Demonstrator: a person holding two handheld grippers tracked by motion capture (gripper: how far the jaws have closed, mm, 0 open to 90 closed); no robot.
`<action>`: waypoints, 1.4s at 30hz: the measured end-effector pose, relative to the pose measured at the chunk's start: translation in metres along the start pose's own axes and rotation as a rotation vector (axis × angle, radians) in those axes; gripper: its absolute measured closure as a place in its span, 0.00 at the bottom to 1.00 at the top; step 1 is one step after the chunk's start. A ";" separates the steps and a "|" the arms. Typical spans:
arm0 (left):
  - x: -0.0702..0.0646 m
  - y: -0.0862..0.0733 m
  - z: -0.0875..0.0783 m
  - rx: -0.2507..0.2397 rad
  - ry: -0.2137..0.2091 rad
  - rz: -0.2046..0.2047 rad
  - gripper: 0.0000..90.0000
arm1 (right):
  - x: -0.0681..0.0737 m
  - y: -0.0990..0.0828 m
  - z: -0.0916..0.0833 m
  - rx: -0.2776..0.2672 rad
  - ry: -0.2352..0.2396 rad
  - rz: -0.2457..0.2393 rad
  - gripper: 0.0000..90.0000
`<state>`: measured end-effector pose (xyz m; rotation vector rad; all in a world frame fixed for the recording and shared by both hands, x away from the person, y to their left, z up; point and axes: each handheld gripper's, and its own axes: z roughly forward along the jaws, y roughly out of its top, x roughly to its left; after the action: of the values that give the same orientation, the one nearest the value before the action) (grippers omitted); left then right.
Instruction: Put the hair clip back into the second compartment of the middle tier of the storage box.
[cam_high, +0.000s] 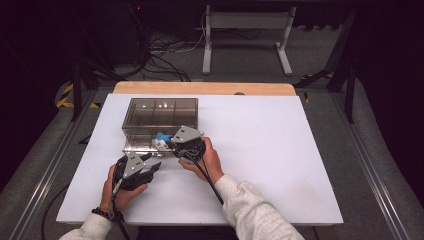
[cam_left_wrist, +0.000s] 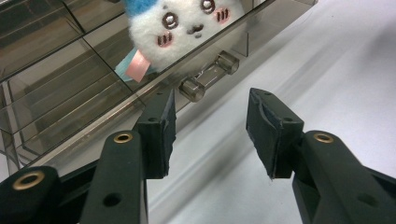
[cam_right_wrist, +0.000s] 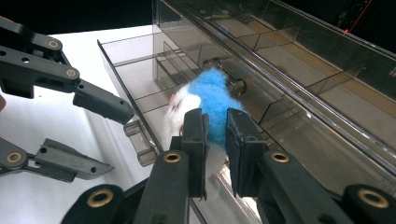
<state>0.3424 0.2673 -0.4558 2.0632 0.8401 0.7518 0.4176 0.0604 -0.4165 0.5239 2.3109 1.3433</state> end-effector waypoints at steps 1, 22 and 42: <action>0.000 0.000 0.000 0.000 -0.002 0.000 0.60 | 0.000 0.000 0.000 0.004 -0.001 0.000 0.88; 0.006 0.002 -0.018 -0.089 0.070 0.013 0.60 | -0.003 0.004 0.005 0.039 0.034 0.077 0.47; 0.020 0.004 -0.012 -0.076 0.059 -0.023 0.51 | 0.005 0.014 0.017 0.046 0.042 0.074 0.76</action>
<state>0.3463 0.2857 -0.4418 1.9700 0.8534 0.8232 0.4233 0.0815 -0.4128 0.6066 2.3827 1.3489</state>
